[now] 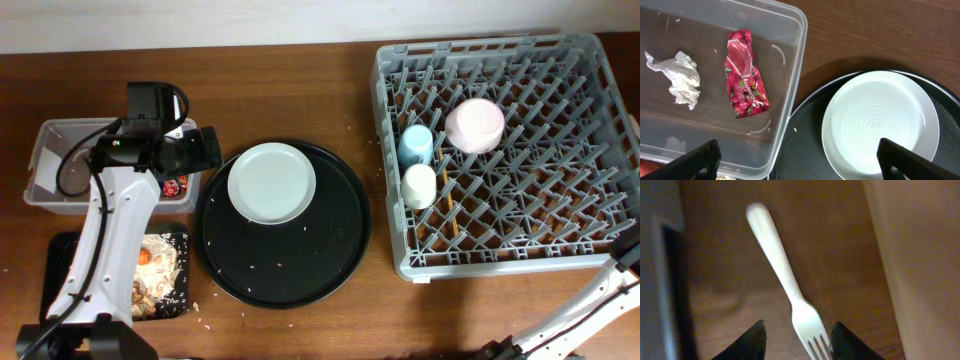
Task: Sort waste into correct bins and load items into the dishwasher rack
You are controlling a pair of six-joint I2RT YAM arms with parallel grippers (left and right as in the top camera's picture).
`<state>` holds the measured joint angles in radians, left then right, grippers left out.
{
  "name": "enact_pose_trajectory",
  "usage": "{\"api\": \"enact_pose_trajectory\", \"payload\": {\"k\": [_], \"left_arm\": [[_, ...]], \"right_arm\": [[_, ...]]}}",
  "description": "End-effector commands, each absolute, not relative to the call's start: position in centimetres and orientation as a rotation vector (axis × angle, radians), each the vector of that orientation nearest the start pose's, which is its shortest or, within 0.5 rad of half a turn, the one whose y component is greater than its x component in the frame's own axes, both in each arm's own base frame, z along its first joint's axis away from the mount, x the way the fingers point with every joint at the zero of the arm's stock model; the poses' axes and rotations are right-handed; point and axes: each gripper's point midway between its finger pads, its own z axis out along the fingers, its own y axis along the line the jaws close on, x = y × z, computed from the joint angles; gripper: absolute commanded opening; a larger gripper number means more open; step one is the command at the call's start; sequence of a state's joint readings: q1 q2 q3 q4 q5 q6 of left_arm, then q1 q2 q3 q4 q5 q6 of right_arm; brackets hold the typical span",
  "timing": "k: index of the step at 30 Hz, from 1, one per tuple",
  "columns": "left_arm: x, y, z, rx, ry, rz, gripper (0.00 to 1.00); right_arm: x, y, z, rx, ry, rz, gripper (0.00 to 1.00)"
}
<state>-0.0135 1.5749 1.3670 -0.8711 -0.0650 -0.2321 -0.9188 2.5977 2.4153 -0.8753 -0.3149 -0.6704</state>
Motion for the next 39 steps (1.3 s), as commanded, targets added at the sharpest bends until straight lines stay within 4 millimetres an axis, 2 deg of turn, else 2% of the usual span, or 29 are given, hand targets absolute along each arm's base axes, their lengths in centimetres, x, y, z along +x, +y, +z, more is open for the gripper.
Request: {"api": "enact_pose_trajectory", "payload": {"k": [1,3,7,13,16,19,20,24,25,27,30,33,37,38,39], "left_arm": [[39.0,0.7,17.2,-0.32,2.616,0.014,0.99],[39.0,0.7,17.2,-0.32,2.616,0.014,0.99],[39.0,0.7,17.2,-0.32,2.616,0.014,0.99],[39.0,0.7,17.2,-0.32,2.616,0.014,0.99],[39.0,0.7,17.2,-0.32,2.616,0.014,0.99],[39.0,0.7,17.2,-0.32,2.616,0.014,0.99],[39.0,0.7,17.2,-0.32,2.616,0.013,0.99],[39.0,0.7,17.2,-0.32,2.616,0.014,0.99],[39.0,0.7,17.2,-0.32,2.616,0.014,0.99],[39.0,0.7,17.2,-0.32,2.616,0.014,0.99],[39.0,0.7,17.2,-0.32,2.616,0.013,0.99],[39.0,0.7,17.2,-0.32,2.616,0.014,0.99],[39.0,0.7,17.2,-0.32,2.616,0.014,0.99],[39.0,0.7,17.2,-0.32,2.616,0.014,0.99],[39.0,0.7,17.2,-0.32,2.616,0.013,0.99]], "right_arm": [[38.5,-46.5,1.9,0.253,2.647,-0.22,0.44],[37.5,-46.6,0.6,0.276,2.675,-0.217,0.39],[37.6,-46.6,0.6,0.275,2.668,-0.219,0.36],[38.7,-47.9,2.6,0.263,2.611,-0.281,0.37],[39.5,-47.3,3.2,0.237,2.575,-0.238,0.38],[41.3,-46.4,5.3,0.179,2.486,-0.174,0.38],[42.3,-46.4,5.8,0.148,2.465,-0.2,0.44],[46.8,-46.0,6.4,0.034,2.375,-0.309,0.48],[47.7,-46.1,6.2,0.019,2.364,-0.348,0.49],[48.1,-46.5,3.9,0.017,2.373,-0.359,0.5],[47.5,-46.6,-0.1,0.04,2.415,-0.321,0.5],[46.5,-47.0,-1.4,0.068,2.448,-0.316,0.5],[43.7,-47.6,-2.6,0.138,2.518,-0.282,0.31],[42.9,-47.5,-2.9,0.158,2.54,-0.26,0.21],[42.1,-47.5,-3.3,0.177,2.561,-0.236,0.16]]}}
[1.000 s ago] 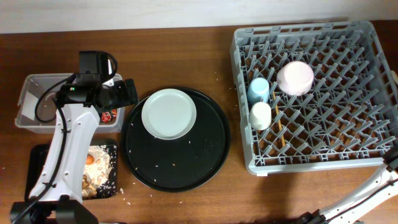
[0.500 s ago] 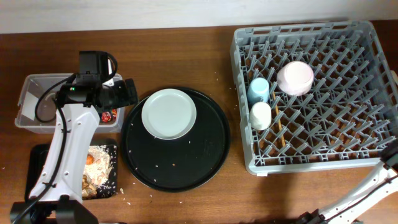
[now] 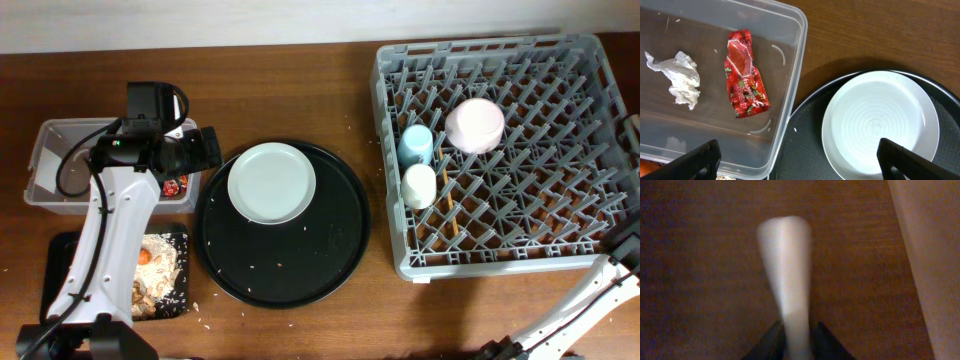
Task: Sort waste into correct bins and load items into the dishwasher rack
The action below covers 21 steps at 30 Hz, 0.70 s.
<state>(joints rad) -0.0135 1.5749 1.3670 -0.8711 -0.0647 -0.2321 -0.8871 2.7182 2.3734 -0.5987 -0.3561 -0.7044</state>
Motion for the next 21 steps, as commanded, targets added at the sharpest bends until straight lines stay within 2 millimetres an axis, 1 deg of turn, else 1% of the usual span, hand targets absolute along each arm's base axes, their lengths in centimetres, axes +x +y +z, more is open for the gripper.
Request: {"api": "enact_pose_trajectory", "payload": {"k": [1,2,3,5,6,8,9,11,12,13,14,15,16,17,18,20,21], "left_arm": [[39.0,0.7,17.2,-0.32,2.616,0.013,0.99],[39.0,0.7,17.2,-0.32,2.616,0.014,0.99],[39.0,0.7,17.2,-0.32,2.616,0.014,0.99],[39.0,0.7,17.2,-0.32,2.616,0.014,0.99],[39.0,0.7,17.2,-0.32,2.616,0.014,0.99],[39.0,0.7,17.2,-0.32,2.616,0.013,0.99],[39.0,0.7,17.2,-0.32,2.616,0.014,0.99],[39.0,0.7,17.2,-0.32,2.616,0.013,0.99],[39.0,0.7,17.2,-0.32,2.616,0.014,0.99],[39.0,0.7,17.2,-0.32,2.616,0.013,0.99],[39.0,0.7,17.2,-0.32,2.616,0.014,0.99],[39.0,0.7,17.2,-0.32,2.616,0.014,0.99],[39.0,0.7,17.2,-0.32,2.616,0.014,0.99],[39.0,0.7,17.2,-0.32,2.616,0.013,0.99],[39.0,0.7,17.2,-0.32,2.616,0.013,0.99],[39.0,0.7,17.2,-0.32,2.616,0.013,0.99],[39.0,0.7,17.2,-0.32,2.616,0.013,0.99]], "right_arm": [[41.7,-47.4,-3.4,0.188,2.571,-0.223,0.12],[41.5,-47.2,-3.5,0.195,2.574,-0.205,0.1],[41.3,-47.0,-3.6,0.204,2.582,-0.188,0.05],[41.6,-46.2,-3.4,0.193,2.57,-0.14,0.04],[42.2,-45.5,-2.5,0.173,2.536,-0.09,0.04],[42.4,-45.2,-0.8,0.164,2.519,-0.078,0.04],[42.2,-45.1,-0.4,0.176,2.521,-0.071,0.04],[42.3,-45.1,0.4,0.266,2.504,-0.041,0.04],[42.6,-44.7,1.2,0.261,2.481,-0.015,0.04],[43.0,-44.5,2.9,0.242,2.447,-0.009,0.04],[43.2,-44.6,4.3,0.237,2.433,-0.029,0.04],[43.3,-44.8,6.1,0.23,2.412,-0.055,0.04],[43.4,-44.9,8.4,0.225,2.384,-0.086,0.04],[43.6,-45.1,10.0,0.22,2.361,-0.109,0.04],[44.0,-45.1,12.5,0.22,2.312,-0.13,0.04],[44.1,-45.3,15.1,0.217,2.27,-0.169,0.04],[44.3,-44.9,16.8,0.2,2.236,-0.162,0.04]]}}
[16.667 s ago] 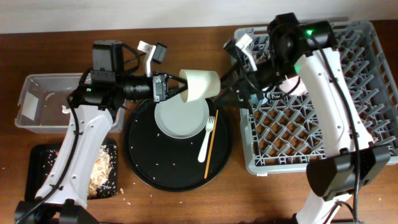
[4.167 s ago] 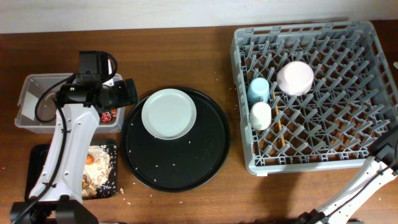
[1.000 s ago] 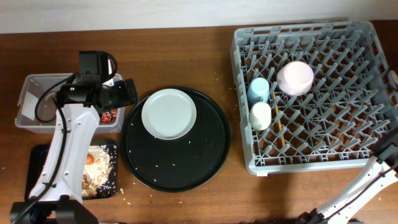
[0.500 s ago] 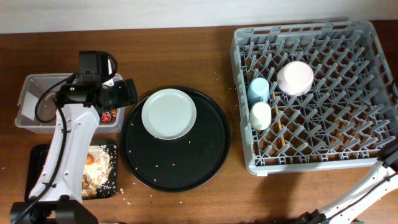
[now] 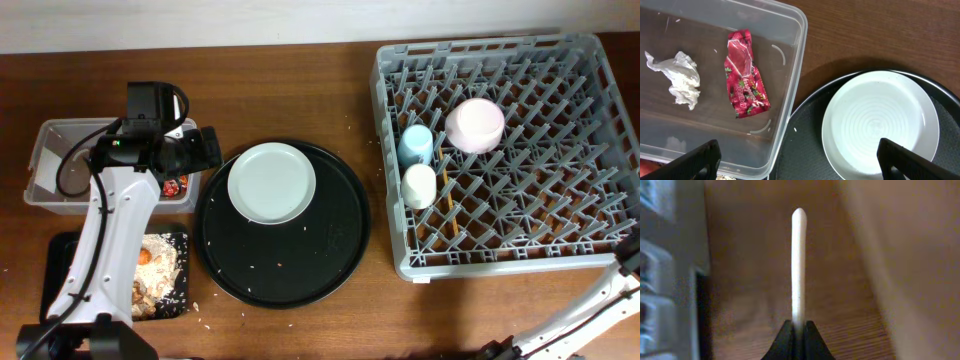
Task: Sort waste into correct bins and load items into the dishwasher rack
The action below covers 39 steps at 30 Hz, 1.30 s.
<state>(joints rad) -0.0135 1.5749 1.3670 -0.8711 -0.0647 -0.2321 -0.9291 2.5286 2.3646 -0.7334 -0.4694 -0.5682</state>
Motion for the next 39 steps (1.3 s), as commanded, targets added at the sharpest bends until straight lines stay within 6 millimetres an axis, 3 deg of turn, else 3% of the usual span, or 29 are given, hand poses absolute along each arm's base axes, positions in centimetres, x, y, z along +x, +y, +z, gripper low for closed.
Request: {"api": "enact_pose_trajectory", "payload": {"k": [1,2,5,7,9,10,12,14,17,20,23,27,28,35,39], "left_arm": [[39.0,0.7,17.2,-0.32,2.616,0.014,0.99],[39.0,0.7,17.2,-0.32,2.616,0.014,0.99],[39.0,0.7,17.2,-0.32,2.616,0.014,0.99],[39.0,0.7,17.2,-0.32,2.616,0.014,0.99],[39.0,0.7,17.2,-0.32,2.616,0.014,0.99],[39.0,0.7,17.2,-0.32,2.616,0.013,0.99],[39.0,0.7,17.2,-0.32,2.616,0.013,0.99],[39.0,0.7,17.2,-0.32,2.616,0.013,0.99],[39.0,0.7,17.2,-0.32,2.616,0.014,0.99],[39.0,0.7,17.2,-0.32,2.616,0.013,0.99],[39.0,0.7,17.2,-0.32,2.616,0.014,0.99],[39.0,0.7,17.2,-0.32,2.616,0.013,0.99],[39.0,0.7,17.2,-0.32,2.616,0.013,0.99],[39.0,0.7,17.2,-0.32,2.616,0.013,0.99],[39.0,0.7,17.2,-0.32,2.616,0.014,0.99]], "right_arm": [[44.7,-44.1,18.0,0.197,2.199,-0.112,0.04],[45.1,-43.0,19.5,0.21,2.161,-0.044,0.04],[46.1,-37.1,22.7,0.238,2.145,0.18,0.04],[47.0,-28.7,25.5,0.156,2.206,0.335,0.04],[47.6,-22.0,26.7,0.073,2.264,0.443,0.04],[47.5,-17.1,26.7,0.023,2.326,0.54,0.04],[47.2,-10.2,25.9,-0.07,2.42,0.669,0.04],[46.6,-6.4,23.9,-0.147,2.577,0.598,0.04],[44.0,-0.6,21.6,-0.279,2.808,0.5,0.04],[42.1,0.2,20.2,-0.218,2.956,0.411,0.03],[40.6,0.5,18.1,-0.145,3.054,0.457,0.04],[39.4,-0.5,16.3,-0.124,3.145,0.371,0.04],[39.2,-2.1,15.6,-0.056,3.182,0.231,0.04],[40.9,-3.0,14.7,-0.036,3.126,0.168,0.04],[40.8,-3.0,14.2,-0.036,3.133,0.17,0.04]]}}
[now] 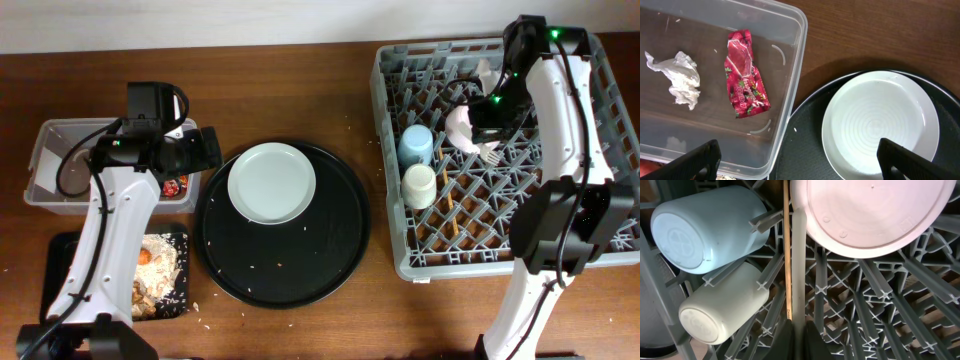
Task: Sort waste into correct bins and load items into the dishwasher rack
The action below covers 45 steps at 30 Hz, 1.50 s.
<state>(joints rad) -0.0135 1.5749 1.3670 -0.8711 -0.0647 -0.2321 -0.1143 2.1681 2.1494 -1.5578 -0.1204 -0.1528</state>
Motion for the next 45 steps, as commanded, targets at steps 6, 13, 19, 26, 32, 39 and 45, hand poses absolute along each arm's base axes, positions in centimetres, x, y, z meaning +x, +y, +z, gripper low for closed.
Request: {"api": "enact_pose_trajectory", "payload": {"k": [6,13,19,26,32,39,45], "left_arm": [[39.0,0.7,17.2,-0.32,2.616,0.014,0.99],[39.0,0.7,17.2,-0.32,2.616,0.014,0.99],[39.0,0.7,17.2,-0.32,2.616,0.013,0.99],[39.0,0.7,17.2,-0.32,2.616,0.013,0.99],[39.0,0.7,17.2,-0.32,2.616,0.014,0.99],[39.0,0.7,17.2,-0.32,2.616,0.014,0.99],[39.0,0.7,17.2,-0.32,2.616,0.013,0.99]], "right_arm": [[40.9,-1.8,12.1,-0.093,3.131,0.274,0.09],[41.8,-1.9,14.5,-0.103,3.075,0.263,0.69],[42.4,7.1,26.9,-0.275,2.766,0.578,0.63],[38.5,22.9,25.5,-0.685,2.747,0.875,0.95],[39.2,28.8,17.5,-0.772,2.777,0.629,0.99],[40.8,30.3,7.3,-0.671,2.767,0.603,0.61],[41.3,28.7,2.2,-0.578,2.75,0.38,0.43]]}}
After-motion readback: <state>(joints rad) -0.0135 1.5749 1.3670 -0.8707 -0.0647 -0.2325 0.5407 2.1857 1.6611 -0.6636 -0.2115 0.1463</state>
